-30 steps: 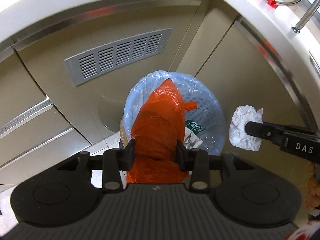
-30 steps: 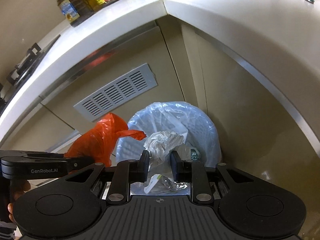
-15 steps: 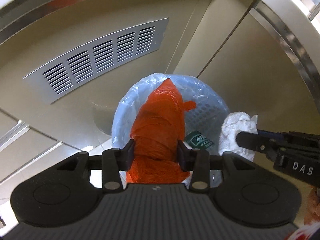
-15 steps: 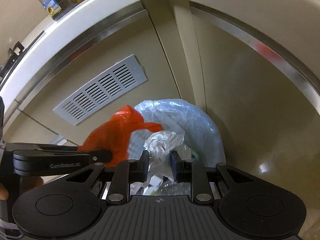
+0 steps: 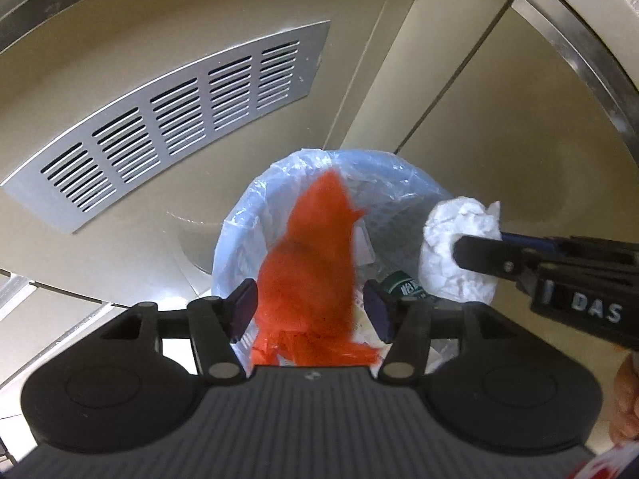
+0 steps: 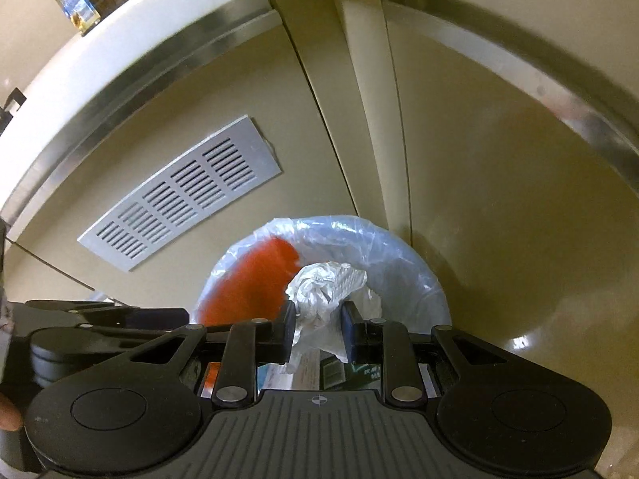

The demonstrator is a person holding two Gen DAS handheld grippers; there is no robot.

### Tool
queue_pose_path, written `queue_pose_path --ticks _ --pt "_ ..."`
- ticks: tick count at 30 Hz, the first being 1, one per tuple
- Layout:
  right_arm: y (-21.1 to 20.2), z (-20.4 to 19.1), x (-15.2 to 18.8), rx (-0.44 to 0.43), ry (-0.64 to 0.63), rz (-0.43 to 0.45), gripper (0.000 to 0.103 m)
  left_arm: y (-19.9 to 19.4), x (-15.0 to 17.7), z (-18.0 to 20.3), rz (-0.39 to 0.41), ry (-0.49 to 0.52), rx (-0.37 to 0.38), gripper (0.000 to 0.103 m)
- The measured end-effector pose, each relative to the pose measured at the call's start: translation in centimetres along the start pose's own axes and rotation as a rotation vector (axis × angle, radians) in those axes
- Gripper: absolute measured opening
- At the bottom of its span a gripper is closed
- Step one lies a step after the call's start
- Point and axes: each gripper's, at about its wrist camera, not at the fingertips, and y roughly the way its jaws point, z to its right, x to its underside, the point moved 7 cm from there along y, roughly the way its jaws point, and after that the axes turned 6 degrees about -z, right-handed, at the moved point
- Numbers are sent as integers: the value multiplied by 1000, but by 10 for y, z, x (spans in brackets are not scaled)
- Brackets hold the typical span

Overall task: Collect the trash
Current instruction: 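Open the left tool to drop the orange bag while the right tool drops the tissue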

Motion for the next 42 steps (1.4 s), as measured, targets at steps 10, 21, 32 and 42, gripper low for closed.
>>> queue_pose_path --ticks 10,21,32,42 --pt "3 0 -2 7 -8 -8 47 -16 5 -4 15 4 11 54" --pt "0 7 5 55 -48 -56 47 -23 11 -4 14 -2 12 40" --pt "-35 -5 9 50 -52 -53 54 -61 10 14 39 12 30 40" --pt "-80 -21 13 11 -10 -16 63 -104 19 17 67 25 16 40"
